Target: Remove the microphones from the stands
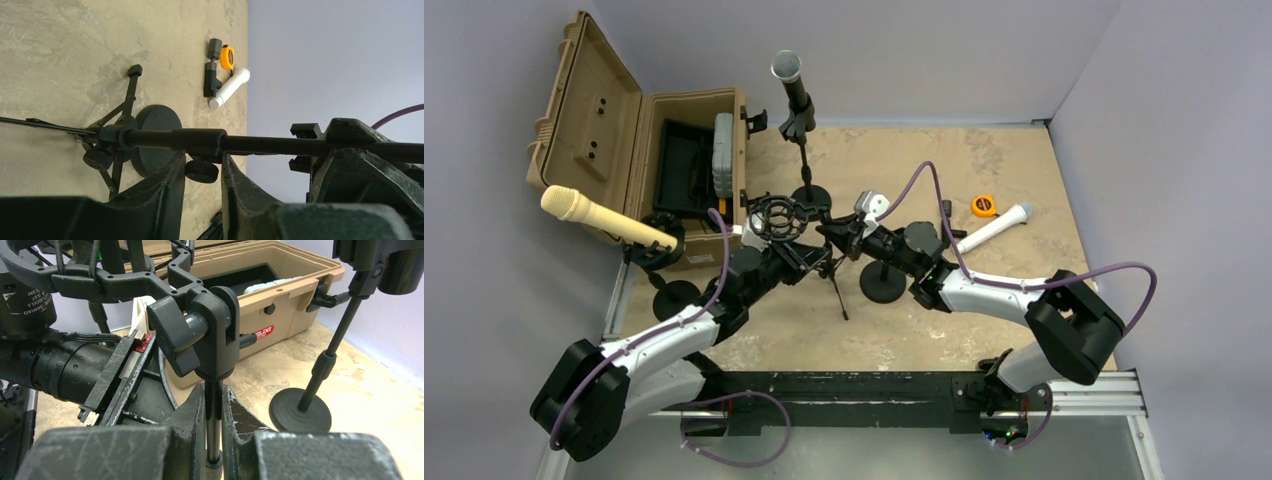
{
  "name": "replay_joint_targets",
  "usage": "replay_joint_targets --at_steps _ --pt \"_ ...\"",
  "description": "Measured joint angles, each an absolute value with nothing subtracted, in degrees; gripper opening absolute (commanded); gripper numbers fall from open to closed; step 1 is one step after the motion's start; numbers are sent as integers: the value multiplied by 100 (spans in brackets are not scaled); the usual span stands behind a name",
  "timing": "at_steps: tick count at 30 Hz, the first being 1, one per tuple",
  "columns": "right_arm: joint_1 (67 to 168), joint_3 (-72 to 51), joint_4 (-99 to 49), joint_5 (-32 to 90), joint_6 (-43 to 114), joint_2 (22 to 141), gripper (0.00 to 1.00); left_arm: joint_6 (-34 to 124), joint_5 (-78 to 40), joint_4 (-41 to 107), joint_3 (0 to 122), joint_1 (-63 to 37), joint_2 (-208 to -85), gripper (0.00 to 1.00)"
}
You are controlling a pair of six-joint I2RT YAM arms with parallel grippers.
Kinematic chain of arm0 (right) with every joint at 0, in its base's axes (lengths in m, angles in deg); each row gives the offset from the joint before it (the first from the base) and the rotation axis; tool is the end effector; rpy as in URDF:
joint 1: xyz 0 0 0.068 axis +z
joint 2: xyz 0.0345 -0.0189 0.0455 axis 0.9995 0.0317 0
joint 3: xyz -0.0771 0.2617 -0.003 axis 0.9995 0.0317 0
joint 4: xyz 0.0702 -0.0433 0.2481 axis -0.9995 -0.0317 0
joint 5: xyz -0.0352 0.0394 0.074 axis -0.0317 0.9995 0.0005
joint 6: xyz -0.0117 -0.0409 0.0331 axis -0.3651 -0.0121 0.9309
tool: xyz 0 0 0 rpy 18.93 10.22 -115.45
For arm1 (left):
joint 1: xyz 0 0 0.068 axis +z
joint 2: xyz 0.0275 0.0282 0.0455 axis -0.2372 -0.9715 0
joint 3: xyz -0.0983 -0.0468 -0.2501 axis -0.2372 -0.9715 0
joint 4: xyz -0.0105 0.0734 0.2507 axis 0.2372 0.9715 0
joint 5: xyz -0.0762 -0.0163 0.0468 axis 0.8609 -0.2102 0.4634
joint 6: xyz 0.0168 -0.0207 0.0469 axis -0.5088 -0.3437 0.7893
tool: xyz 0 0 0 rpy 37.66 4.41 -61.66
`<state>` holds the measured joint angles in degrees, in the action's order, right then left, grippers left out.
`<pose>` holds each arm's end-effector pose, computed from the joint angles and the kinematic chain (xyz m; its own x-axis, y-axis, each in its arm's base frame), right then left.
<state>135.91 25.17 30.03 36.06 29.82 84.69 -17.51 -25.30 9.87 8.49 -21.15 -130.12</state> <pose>0.2067 0.2407 0.2681 0.1053 0.1371 -0.9849 -0.8849 0.4648 -0.0299 0.1778 -0.1251 0.2049 -0.6269 -0.7326 -0.2653 -0.0220 0.3570 -0.9338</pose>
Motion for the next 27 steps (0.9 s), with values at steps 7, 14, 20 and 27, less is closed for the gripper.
replay_joint_targets --at_steps 7,14,20,27 --pt "13529 2517 2989 3575 2977 8469 0 -1782 -2453 714 884 -2115 -13283 0" --pt "13540 2517 2992 3595 2969 8469 0 -3045 -2534 -187 399 -2115 -13434 0" --pt "13553 2515 2994 3610 2986 8469 0 -4188 -2619 -838 69 -2118 -13582 1" --pt "13553 2515 2996 3617 3001 8469 0 -4463 -2600 -810 60 -2115 -13595 35"
